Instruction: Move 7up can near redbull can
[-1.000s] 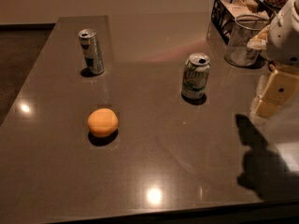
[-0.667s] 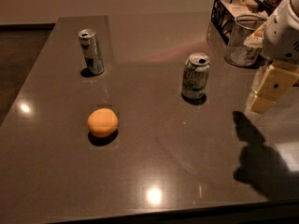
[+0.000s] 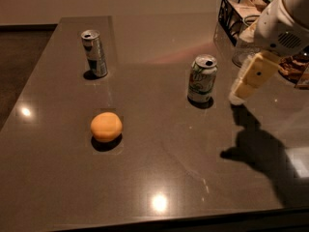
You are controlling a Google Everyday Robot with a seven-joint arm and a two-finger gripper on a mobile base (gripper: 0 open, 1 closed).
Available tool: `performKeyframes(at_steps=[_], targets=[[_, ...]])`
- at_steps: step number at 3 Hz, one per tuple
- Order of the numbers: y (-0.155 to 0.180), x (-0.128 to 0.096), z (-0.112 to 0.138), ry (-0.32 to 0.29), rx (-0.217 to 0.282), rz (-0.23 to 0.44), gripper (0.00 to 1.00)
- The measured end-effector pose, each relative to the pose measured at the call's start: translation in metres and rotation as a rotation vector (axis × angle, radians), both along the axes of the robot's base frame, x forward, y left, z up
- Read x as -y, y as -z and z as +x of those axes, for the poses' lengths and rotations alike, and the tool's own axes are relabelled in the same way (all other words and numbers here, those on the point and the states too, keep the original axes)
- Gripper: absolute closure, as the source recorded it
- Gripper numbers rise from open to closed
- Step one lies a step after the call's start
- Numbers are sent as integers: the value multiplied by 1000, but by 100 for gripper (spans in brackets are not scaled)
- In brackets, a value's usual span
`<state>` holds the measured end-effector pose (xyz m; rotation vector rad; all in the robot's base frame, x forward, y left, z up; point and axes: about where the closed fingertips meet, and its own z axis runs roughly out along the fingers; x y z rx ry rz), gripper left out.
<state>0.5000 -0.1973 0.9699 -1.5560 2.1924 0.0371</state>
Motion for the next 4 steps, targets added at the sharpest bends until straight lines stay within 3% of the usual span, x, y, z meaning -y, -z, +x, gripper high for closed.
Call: performKeyframes(at_steps=[2, 4], targets=[[12, -36, 46, 21, 18, 197, 0], [31, -53, 69, 32, -1, 263, 0]])
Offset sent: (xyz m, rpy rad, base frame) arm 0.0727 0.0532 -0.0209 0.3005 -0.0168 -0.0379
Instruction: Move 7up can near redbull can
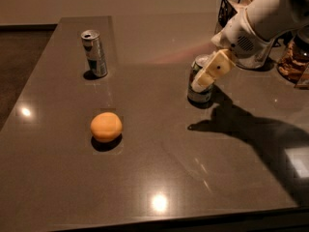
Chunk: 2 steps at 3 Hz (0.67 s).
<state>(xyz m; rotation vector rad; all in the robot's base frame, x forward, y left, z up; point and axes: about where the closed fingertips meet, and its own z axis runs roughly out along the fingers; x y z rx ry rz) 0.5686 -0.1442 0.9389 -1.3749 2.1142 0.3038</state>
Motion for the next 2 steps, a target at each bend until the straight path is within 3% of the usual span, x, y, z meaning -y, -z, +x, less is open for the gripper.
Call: performKeyframes(at_steps=[1, 2], targets=[[10, -7, 4, -5, -16, -2, 0], [17, -8, 6, -2, -26, -5, 19]])
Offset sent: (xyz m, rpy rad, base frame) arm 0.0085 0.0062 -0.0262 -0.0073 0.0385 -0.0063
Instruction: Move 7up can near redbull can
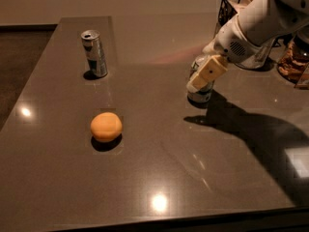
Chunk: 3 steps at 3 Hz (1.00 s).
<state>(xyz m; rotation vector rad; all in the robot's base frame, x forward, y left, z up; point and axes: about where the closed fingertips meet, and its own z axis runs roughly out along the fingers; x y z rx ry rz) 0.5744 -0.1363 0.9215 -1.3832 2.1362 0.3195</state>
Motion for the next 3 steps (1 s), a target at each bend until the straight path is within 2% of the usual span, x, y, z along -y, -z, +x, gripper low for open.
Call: performKeyframes(at_steps=[2, 3], targets=[[-6, -4, 6, -11, -5, 5, 65], [-24, -26, 20, -56, 8, 20, 88]])
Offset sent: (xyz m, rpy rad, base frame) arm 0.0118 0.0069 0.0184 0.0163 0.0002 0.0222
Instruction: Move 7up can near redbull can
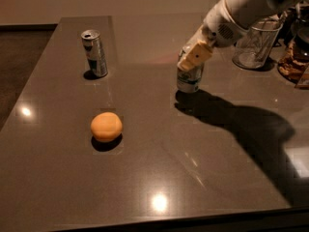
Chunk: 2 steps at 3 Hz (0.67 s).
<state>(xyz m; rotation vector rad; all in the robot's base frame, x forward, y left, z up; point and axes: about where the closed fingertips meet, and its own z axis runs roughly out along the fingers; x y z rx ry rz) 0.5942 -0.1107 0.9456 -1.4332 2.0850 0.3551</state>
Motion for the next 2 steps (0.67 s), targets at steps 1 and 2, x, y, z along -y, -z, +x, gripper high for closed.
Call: performKeyframes(at_steps=[1, 2], targets=[[-16, -36, 19, -51, 13, 26, 100], [-27, -90, 37, -114, 13, 66, 100]])
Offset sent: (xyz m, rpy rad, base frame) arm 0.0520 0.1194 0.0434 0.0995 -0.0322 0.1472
